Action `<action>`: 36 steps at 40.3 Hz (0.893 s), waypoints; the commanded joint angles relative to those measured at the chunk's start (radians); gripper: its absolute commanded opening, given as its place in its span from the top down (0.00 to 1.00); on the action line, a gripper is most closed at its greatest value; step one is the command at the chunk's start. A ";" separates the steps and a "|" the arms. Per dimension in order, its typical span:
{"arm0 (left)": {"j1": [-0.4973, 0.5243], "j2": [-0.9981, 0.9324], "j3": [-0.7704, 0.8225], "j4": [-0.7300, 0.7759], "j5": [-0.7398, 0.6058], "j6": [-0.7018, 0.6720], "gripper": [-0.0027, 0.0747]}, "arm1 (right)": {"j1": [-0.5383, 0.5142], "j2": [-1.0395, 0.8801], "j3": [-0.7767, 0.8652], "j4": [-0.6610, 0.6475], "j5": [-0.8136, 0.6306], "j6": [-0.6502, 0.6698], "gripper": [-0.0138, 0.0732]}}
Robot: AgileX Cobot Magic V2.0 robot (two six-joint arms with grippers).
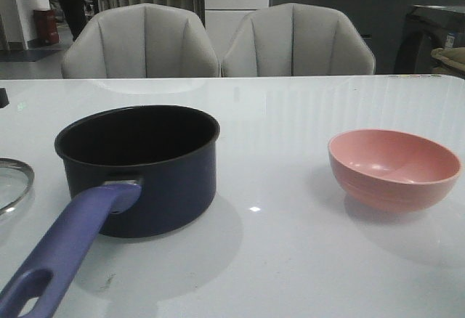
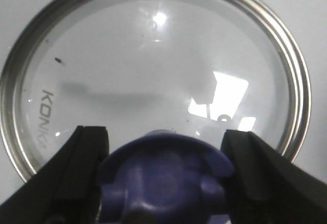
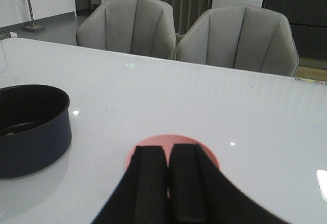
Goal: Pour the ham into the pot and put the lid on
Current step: 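Lower the left gripper and grasp the purple lid knob, then lift the glass lid with the left gripper toward the saucepan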
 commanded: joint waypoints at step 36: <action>-0.267 -0.157 -0.358 -0.011 0.167 0.098 0.79 | 0.004 0.008 -0.027 0.005 -0.071 -0.006 0.67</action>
